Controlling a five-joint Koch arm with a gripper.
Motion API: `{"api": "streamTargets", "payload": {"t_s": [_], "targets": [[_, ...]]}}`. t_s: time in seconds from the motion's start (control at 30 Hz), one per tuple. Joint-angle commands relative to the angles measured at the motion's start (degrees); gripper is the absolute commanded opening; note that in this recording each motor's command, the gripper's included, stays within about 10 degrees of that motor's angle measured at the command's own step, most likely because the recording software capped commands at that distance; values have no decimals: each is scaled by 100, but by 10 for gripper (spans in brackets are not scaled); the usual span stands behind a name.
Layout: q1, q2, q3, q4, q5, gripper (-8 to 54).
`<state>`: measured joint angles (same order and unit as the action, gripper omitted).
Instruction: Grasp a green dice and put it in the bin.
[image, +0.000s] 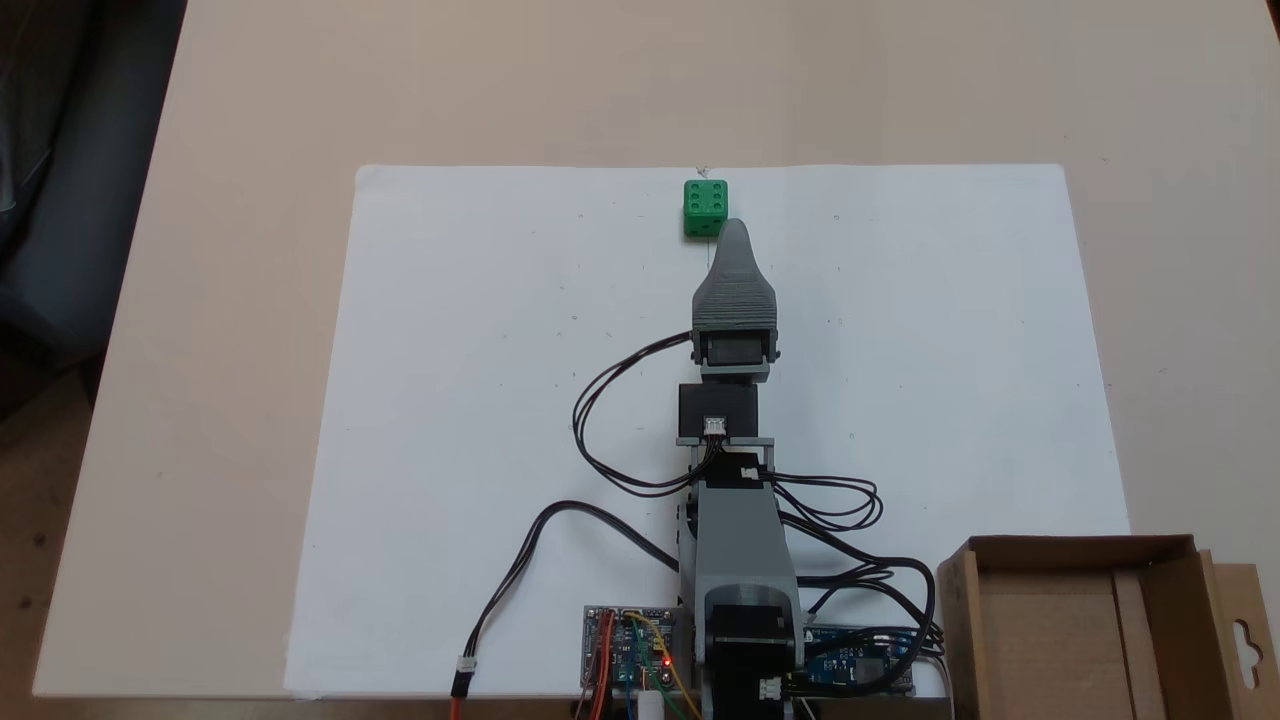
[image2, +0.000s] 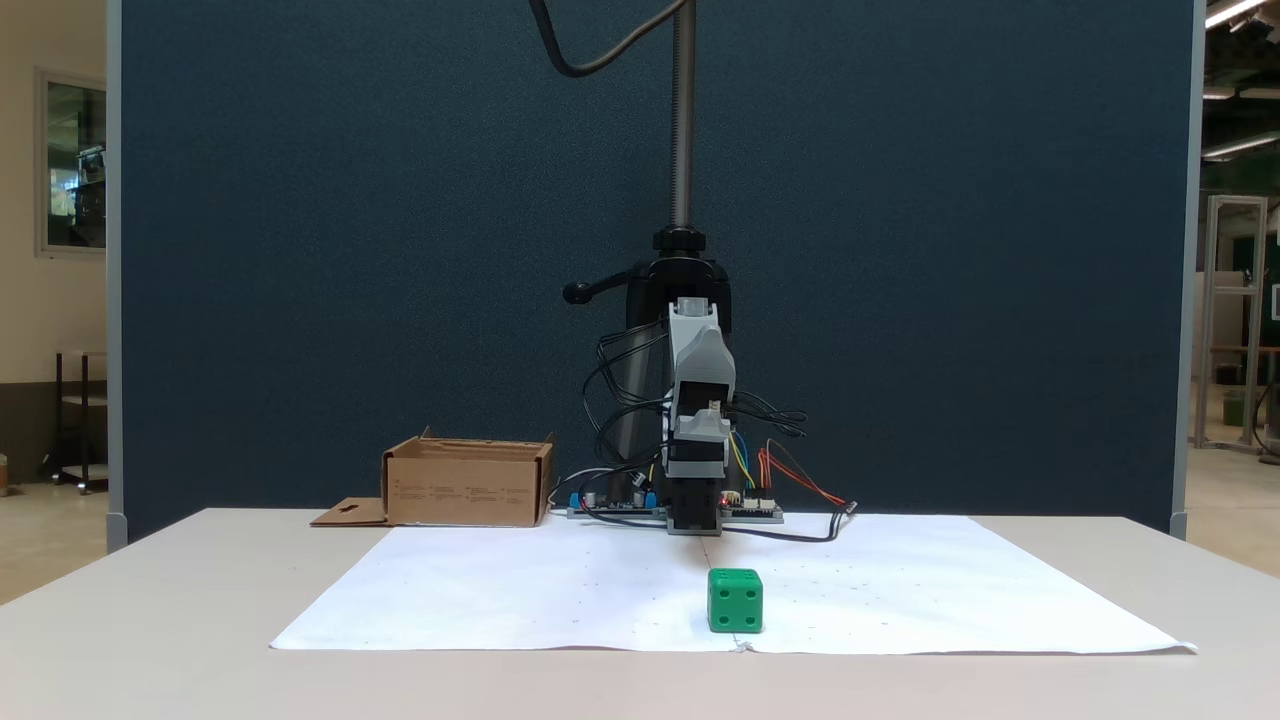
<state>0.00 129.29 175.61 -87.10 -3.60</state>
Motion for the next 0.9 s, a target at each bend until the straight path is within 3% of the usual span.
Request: {"api": "streamTargets", "payload": {"t_s": [0.0,0.1,0.87], "targets": [[26,606,369,1000,44,431],[26,606,369,1696,44,431],[26,615,369,1696,44,431]]}}
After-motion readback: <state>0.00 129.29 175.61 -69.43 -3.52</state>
